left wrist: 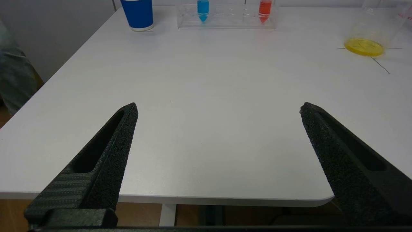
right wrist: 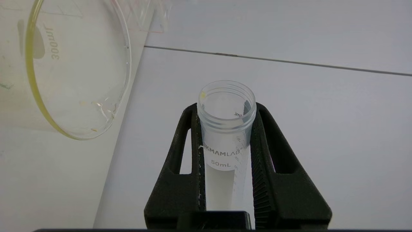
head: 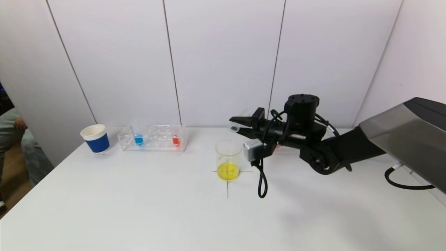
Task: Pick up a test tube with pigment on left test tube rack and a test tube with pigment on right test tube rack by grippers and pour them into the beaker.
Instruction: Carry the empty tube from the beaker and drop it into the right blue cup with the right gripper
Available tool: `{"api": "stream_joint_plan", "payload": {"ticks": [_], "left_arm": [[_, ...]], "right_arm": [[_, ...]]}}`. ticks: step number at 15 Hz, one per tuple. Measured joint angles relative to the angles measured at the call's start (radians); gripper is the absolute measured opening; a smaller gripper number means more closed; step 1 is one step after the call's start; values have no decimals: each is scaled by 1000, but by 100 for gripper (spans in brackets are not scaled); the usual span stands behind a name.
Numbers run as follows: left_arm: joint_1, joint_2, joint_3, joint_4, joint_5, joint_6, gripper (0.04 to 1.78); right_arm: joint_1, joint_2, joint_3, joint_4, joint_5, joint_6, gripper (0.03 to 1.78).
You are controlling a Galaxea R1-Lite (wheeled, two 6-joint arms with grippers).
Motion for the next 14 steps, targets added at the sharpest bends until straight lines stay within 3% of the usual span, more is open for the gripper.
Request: {"api": "stream_joint_plan", "payload": {"ticks": [5, 7, 11, 14], "left_arm": [[0, 0, 0, 0, 0, 0, 176], [0, 0, 0, 0, 0, 0, 176], [0, 0, 0, 0, 0, 0, 176], [0, 0, 0, 0, 0, 0, 176]], "right_arm": [[13, -4, 45, -117, 3, 160, 46], [22, -13, 62, -185, -8, 267, 46], [30, -48, 71, -272, -116, 517, 46], [45, -88, 66, -287, -240, 729, 46]]}}
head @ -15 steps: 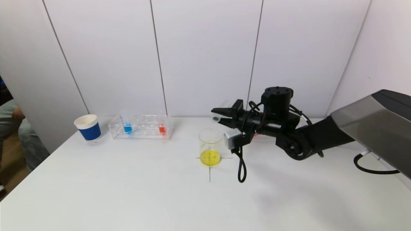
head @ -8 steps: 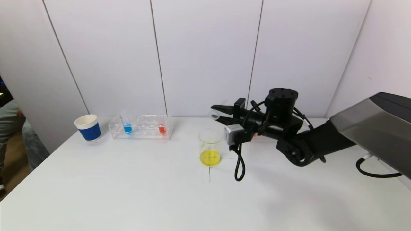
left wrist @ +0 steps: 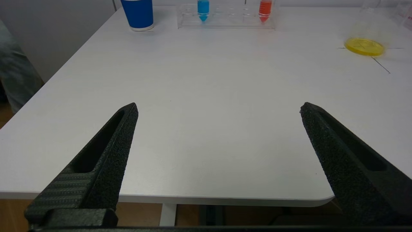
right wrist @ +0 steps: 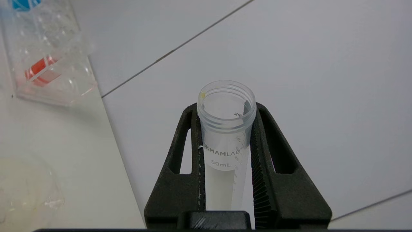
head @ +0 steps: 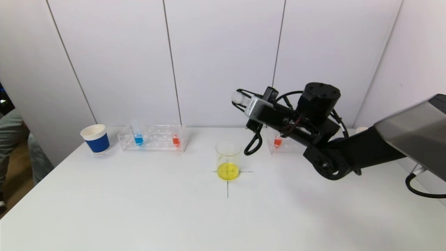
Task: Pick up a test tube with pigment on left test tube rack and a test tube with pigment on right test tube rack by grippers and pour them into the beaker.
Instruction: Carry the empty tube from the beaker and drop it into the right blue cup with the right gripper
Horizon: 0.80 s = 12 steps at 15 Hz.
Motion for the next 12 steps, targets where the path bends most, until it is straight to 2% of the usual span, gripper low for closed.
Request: {"api": "stream_joint_plan", "payload": {"ticks": [6, 8, 10, 12], "left_arm": [[0, 0, 0, 0, 0, 0, 176], [0, 0, 0, 0, 0, 0, 176], [0, 0, 0, 0, 0, 0, 176], [0, 0, 0, 0, 0, -1, 176]], "right_arm": [[23, -94, -44, 53, -223, 378, 46], [23, -130, -80, 132, -299, 487, 46], [18, -171, -134, 258, -371, 587, 46], [1, -204, -191, 381, -424, 675, 46]]}}
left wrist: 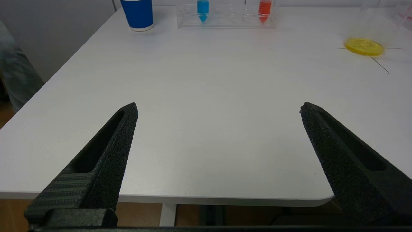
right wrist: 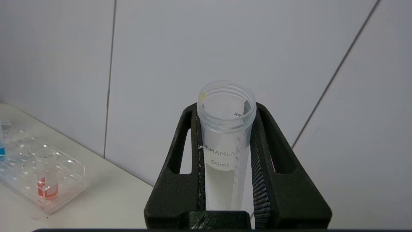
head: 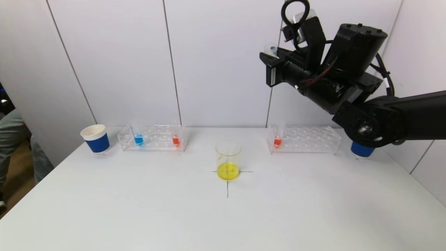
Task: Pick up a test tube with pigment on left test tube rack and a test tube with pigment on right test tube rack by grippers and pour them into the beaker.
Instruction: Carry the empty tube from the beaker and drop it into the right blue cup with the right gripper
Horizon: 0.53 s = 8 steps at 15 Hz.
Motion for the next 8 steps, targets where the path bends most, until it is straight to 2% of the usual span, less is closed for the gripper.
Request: {"api": "stream_joint_plan", "payload": {"ticks": [2, 6, 8], "left_arm": [[0, 0, 0, 0, 0, 1, 176], [0, 0, 0, 0, 0, 0, 176], [0, 0, 0, 0, 0, 0, 176]], "right_arm": [[-35, -19, -74, 113, -41, 71, 46], [-154, -33, -178, 294, -106, 149, 46], [-217, -37, -218, 370, -123, 201, 46]]}}
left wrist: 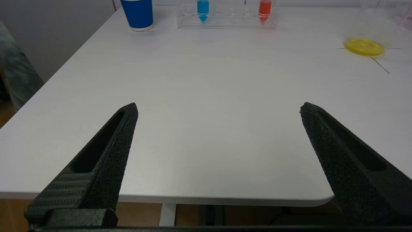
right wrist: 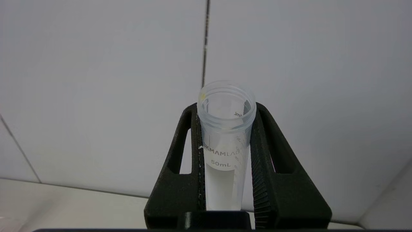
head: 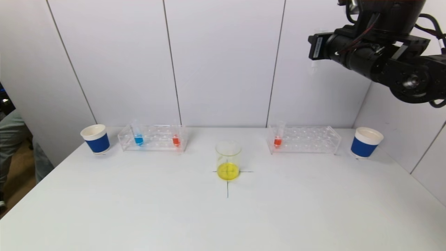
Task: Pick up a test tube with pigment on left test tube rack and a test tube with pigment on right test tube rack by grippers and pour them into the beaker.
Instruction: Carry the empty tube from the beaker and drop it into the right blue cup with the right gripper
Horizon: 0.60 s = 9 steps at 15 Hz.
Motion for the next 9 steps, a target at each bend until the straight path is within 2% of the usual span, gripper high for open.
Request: {"api": "stream_joint_plan", "payload": {"ticks": [2, 6, 9], "left_arm": [[0, 0, 0, 0, 0, 0, 176], [0, 0, 0, 0, 0, 0, 176], [0, 0, 0, 0, 0, 0, 176]], "right_arm": [[-73, -3, -31, 57, -1, 28, 46], [-220, -1, -53, 93, 15, 66, 46], [-323, 9, -60, 126, 68, 97, 46]]}}
